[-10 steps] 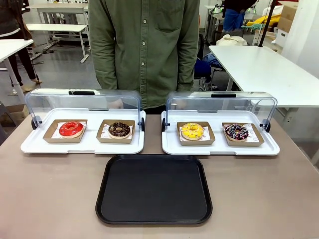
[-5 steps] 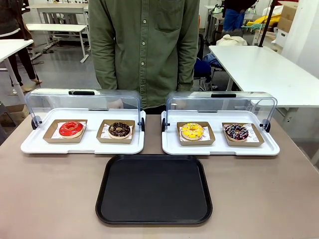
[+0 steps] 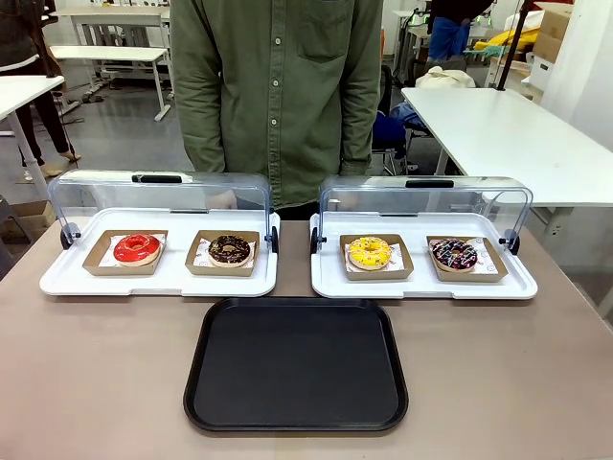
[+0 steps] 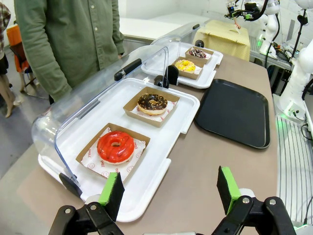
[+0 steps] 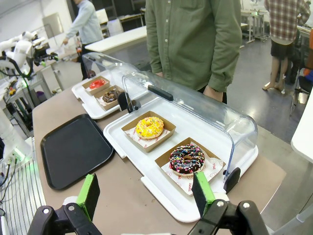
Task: Move the third donut from the left to the tray.
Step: Pick up the Paper togo box containing the Donut indicated by the person and place it on the Handle tray.
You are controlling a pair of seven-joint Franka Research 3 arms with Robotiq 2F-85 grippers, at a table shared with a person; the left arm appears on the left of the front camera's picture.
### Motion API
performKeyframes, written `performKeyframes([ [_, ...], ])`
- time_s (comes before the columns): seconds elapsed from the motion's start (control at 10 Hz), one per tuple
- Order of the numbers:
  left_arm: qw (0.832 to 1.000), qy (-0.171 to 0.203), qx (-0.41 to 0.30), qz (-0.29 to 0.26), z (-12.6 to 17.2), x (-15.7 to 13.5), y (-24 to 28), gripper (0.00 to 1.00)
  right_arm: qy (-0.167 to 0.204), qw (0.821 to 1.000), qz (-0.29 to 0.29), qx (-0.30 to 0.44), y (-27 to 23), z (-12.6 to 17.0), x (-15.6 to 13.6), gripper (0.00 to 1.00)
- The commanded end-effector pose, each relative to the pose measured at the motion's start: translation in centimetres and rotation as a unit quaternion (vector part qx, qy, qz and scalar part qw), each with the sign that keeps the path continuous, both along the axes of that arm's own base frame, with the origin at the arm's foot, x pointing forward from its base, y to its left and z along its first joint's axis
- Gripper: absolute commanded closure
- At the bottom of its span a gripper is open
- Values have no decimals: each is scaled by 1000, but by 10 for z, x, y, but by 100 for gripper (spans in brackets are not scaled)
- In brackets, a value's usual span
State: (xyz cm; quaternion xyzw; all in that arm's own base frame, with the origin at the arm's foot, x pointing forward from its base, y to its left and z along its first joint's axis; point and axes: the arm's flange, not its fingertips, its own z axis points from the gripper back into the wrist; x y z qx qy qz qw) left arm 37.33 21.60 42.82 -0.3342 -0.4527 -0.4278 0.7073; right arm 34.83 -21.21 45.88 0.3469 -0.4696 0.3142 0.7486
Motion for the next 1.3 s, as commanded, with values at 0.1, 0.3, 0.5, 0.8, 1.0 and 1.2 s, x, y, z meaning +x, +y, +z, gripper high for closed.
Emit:
performKeyframes([
  [0.1,1000,-3,-1,-2,2,1,2,0,-19,1000,1,4,-1,1,3,0],
  [0.3,1000,-3,-1,-2,2,1,2,0,-19,1000,1,4,-1,1,3,0],
  [0.5,1000,-3,-1,-2,2,1,2,0,-19,1000,1,4,-1,1,3,0],
  [0.8,1000,-3,-1,-2,2,1,2,0,-19,1000,1,4,-1,1,3,0],
  [1.0,1000,-3,-1,-2,2,1,2,0,-19,1000,1,4,-1,1,3,0],
  [1.2,1000,-3,-1,-2,2,1,2,0,-19,1000,1,4,-1,1,3,0],
])
